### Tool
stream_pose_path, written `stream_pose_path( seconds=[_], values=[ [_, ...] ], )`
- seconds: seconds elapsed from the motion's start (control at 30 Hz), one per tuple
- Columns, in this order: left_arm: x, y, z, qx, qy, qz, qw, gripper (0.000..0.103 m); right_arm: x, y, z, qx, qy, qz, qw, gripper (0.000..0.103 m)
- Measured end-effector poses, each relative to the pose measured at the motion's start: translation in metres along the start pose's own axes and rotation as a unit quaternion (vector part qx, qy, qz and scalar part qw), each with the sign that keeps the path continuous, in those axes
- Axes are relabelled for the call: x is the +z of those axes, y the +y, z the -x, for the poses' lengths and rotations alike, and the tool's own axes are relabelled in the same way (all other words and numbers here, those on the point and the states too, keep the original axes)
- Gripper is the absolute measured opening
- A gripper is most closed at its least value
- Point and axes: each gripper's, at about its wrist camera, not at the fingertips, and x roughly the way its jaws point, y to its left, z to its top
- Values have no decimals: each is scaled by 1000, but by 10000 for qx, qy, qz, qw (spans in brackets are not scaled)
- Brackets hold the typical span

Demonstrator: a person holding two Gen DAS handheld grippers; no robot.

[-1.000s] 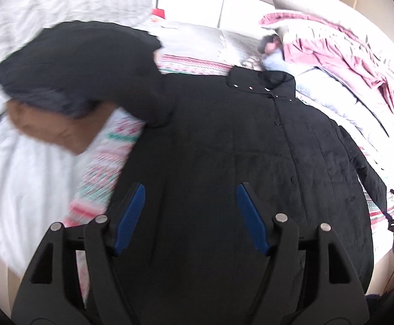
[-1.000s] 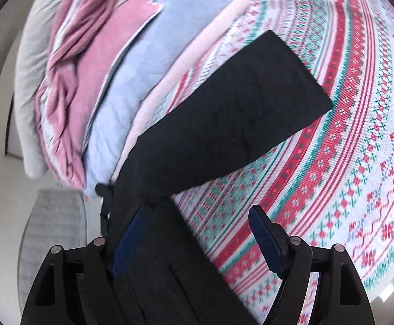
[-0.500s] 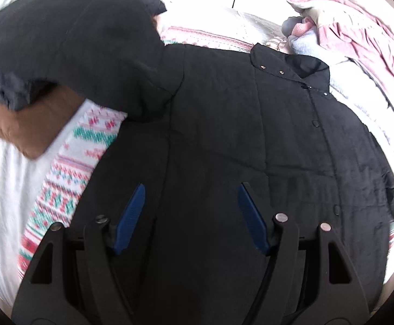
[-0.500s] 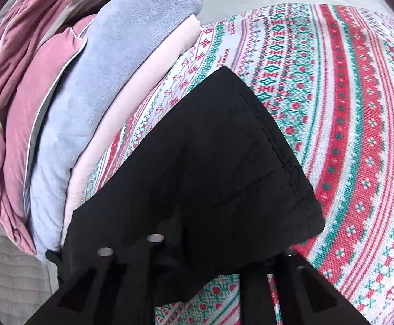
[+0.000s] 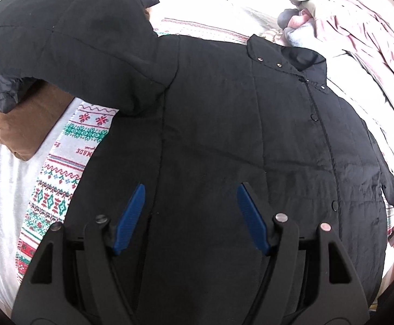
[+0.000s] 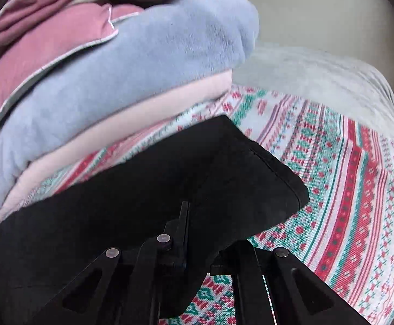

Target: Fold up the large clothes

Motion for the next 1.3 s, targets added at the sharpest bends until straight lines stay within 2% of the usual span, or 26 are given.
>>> stream_pose_path(
  seconds=[0.13, 0.23, 0.47, 0.57, 0.63, 0.7, 0.83, 0.93, 1.03, 1.07, 1.17, 1.3],
  values=[
    [2, 6, 2, -51, 91, 172, 9998, 72, 14, -5, 10, 369, -71, -436, 9983, 8],
    [3, 10, 6, -14, 108, 223, 9997, 77, 17, -7, 27, 534, -233, -581, 9966, 8],
    [7, 14, 18, -81, 92, 132, 9998, 78, 3, 31, 84, 500, -835, -65, 9952, 8],
    [10, 13, 22, -70, 10, -66, 10000, 78, -4, 80, 124, 706, -1371, 416, 9872, 8],
    [11, 15, 23, 85, -63, -130, 9999, 78, -11, 121, 152, 865, -1639, 894, 9786, 8],
    [12, 21, 25, 52, -70, -69, 9999, 78, -24, 182, 185, 1152, -1918, 1532, 9625, 8],
    [16, 36, 31, -63, -105, 169, 9998, 78, -74, 280, 243, 1951, -2239, 2465, 9225, 8],
    [17, 44, 35, -29, -178, 266, 9995, 78, -143, 352, 277, 2588, -2249, 3235, 8819, 8],
    [17, 48, 36, -13, -160, 306, 9994, 78, -213, 410, 277, 2796, -1947, 3888, 8560, 8],
    [16, 49, 36, -19, -148, 306, 9994, 78, -236, 425, 270, 2751, -1838, 4093, 8503, 8],
    [16, 49, 36, 12, -151, 274, 9995, 78, -290, 458, 237, 2540, -1273, 4493, 8470, 8],
    [15, 51, 39, 22, -157, 225, 9996, 78, -329, 468, 196, 2360, -818, 4791, 8415, 9]
  ],
)
